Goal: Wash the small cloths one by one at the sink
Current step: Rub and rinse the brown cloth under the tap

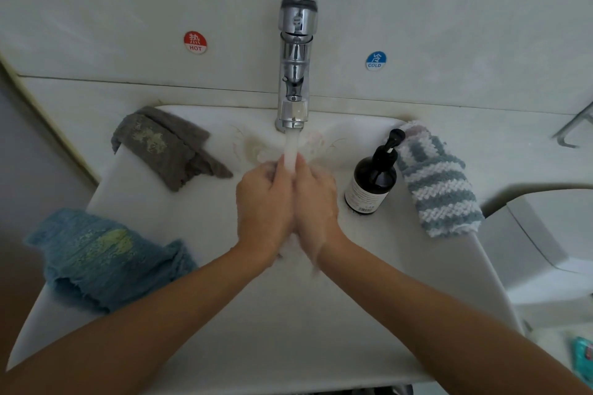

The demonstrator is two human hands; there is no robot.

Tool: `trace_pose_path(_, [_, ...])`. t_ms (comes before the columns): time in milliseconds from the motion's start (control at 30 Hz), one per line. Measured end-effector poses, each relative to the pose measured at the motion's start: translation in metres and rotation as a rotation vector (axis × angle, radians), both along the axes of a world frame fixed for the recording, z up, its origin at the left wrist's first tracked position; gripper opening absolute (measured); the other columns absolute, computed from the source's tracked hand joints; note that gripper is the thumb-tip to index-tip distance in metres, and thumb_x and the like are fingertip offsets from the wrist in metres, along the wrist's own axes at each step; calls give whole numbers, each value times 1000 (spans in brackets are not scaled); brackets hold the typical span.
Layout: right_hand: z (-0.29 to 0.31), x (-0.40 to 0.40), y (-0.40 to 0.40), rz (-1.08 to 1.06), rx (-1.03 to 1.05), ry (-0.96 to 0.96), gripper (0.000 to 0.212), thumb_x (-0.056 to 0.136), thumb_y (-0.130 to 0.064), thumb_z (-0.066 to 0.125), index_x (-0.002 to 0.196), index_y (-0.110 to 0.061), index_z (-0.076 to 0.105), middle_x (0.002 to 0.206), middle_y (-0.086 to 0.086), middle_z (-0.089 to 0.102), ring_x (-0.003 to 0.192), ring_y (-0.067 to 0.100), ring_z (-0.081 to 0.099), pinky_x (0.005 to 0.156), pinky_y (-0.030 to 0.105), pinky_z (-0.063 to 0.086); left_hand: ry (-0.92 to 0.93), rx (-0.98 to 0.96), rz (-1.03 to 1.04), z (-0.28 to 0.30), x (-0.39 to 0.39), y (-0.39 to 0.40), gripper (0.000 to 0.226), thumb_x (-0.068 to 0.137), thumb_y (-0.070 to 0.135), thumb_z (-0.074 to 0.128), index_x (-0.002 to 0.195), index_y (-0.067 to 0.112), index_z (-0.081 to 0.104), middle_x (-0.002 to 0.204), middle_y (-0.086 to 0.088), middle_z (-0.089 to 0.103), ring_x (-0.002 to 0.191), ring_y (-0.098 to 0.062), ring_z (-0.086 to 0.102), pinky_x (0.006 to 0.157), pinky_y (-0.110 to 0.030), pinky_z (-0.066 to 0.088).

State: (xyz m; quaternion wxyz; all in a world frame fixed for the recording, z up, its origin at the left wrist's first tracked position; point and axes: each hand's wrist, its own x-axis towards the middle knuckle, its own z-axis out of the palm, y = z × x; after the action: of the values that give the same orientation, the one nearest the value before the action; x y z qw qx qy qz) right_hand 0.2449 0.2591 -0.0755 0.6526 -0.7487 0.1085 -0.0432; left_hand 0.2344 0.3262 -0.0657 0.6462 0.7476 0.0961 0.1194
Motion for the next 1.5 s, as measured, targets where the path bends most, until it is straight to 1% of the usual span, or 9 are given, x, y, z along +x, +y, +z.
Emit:
trace_pose_path(67, [1, 2, 0, -25, -92, -2, 34, 102, -30, 43, 80, -7, 57, 61, -9, 52, 60, 4, 50, 56, 7, 41, 5, -14, -11, -1, 1, 0, 41, 97, 26, 54, 59, 11, 59, 51, 1, 57, 49, -8, 55, 51, -29, 46])
trace_pose_path(233, [8, 3, 4, 80, -73, 102, 49, 94, -59, 35, 90, -23, 69, 88, 2, 71, 90, 23, 69, 89, 53, 54, 42, -40, -36, 3, 9, 5, 39, 99, 27, 50, 64, 18, 63, 56, 4, 63, 53, -8, 61, 56, -28, 50])
trace_pose_path(333, [20, 6, -5, 156, -12, 134, 64, 92, -71, 21, 99, -27, 68, 96, -2, 73, 91, 15, 69, 88, 43, 55, 74, -131, -5, 10, 23, 18, 37, 98, 26, 49, 65, 19, 64, 58, 7, 64, 54, -5, 61, 56, -22, 48])
trace_pose_path(433, [25, 5, -18, 268, -12, 183, 56, 104, -52, 19, 89, -20, 63, 81, 3, 69, 70, 14, 66, 66, 34, 58, 83, -188, -12, 12, 30, 30, 37, 99, 29, 49, 67, 16, 62, 67, 0, 63, 60, -11, 63, 56, -23, 51])
trace_pose_path(600, [21, 6, -22, 276, -54, 161, 48, 106, -44, 27, 91, -16, 63, 72, 1, 66, 60, 11, 63, 63, 33, 57, 82, -216, -57, 11, 31, 33, 35, 100, 30, 48, 71, 17, 62, 72, -1, 62, 66, -11, 63, 52, -17, 51])
trace_pose_path(967, [78, 8, -38, -101, -310, -449, 17, 99, -41, 42, 93, -33, 55, 86, -14, 65, 79, 4, 63, 73, 36, 55, 150, -234, -78, 16, 28, 28, 37, 98, 28, 53, 66, 11, 61, 62, -4, 62, 60, -14, 61, 59, -27, 50])
trace_pose_path(1200, [145, 28, -36, 82, -660, -567, 50, 96, -58, 40, 139, -30, 42, 82, -11, 65, 71, 5, 64, 77, 40, 57, 173, -185, -121, 16, 22, 23, 37, 95, 29, 54, 81, -4, 65, 77, -23, 65, 68, -27, 63, 69, -38, 55])
trace_pose_path(1300, [148, 33, -32, 139, -755, -548, 52, 95, -61, 40, 138, -33, 44, 81, -12, 65, 73, 4, 64, 79, 34, 56, 127, -172, -150, 16, 20, 24, 44, 95, 32, 53, 92, -11, 63, 89, -34, 62, 80, -43, 64, 77, -50, 54])
trace_pose_path(1500, [119, 25, -33, 138, -858, -592, 68, 88, -68, 44, 146, -33, 34, 66, -5, 64, 58, 4, 59, 60, 25, 51, 135, -183, -120, 15, 20, 22, 40, 96, 31, 54, 82, -5, 66, 85, -26, 67, 78, -37, 67, 76, -44, 55])
